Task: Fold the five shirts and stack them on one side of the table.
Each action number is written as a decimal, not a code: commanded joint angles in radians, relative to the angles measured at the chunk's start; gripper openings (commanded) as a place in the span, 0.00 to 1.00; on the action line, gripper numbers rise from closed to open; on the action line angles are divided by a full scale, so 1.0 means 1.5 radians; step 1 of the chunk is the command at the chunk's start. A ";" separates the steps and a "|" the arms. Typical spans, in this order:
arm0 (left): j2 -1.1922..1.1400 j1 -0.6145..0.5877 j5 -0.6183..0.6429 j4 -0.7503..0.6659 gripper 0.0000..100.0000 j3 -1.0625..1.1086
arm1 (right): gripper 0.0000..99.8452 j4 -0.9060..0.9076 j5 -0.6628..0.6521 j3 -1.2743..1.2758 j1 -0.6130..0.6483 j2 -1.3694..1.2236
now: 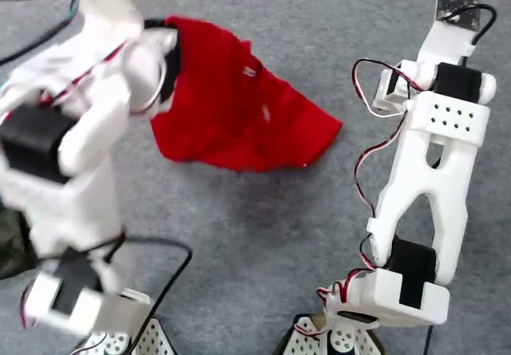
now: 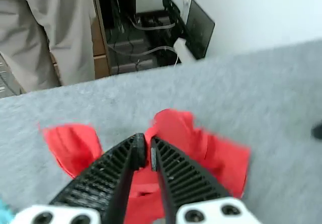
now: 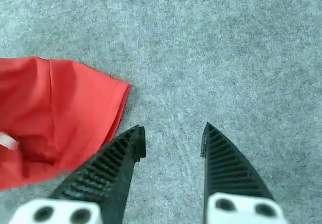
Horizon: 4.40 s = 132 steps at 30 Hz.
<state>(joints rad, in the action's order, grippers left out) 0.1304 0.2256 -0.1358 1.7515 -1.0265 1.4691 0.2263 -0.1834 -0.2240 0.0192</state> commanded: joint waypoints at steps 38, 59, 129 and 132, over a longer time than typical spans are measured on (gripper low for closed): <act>0.433 -0.024 0.016 0.004 0.22 0.623 | 0.19 -0.023 -0.020 -0.154 0.391 0.037; 0.429 -0.812 -0.034 0.004 0.36 0.602 | 0.19 0.052 -0.026 -0.151 0.672 -0.066; 0.435 -1.068 -0.036 -0.091 0.36 0.849 | 0.34 0.171 0.008 -0.573 0.646 -0.595; 0.435 -1.068 -0.036 -0.091 0.36 0.849 | 0.26 0.175 0.008 -0.574 0.630 -0.631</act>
<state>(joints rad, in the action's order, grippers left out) 0.7718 -1.3840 -0.1849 1.6210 0.2470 1.7423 0.2279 -1.0334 0.7380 -0.9106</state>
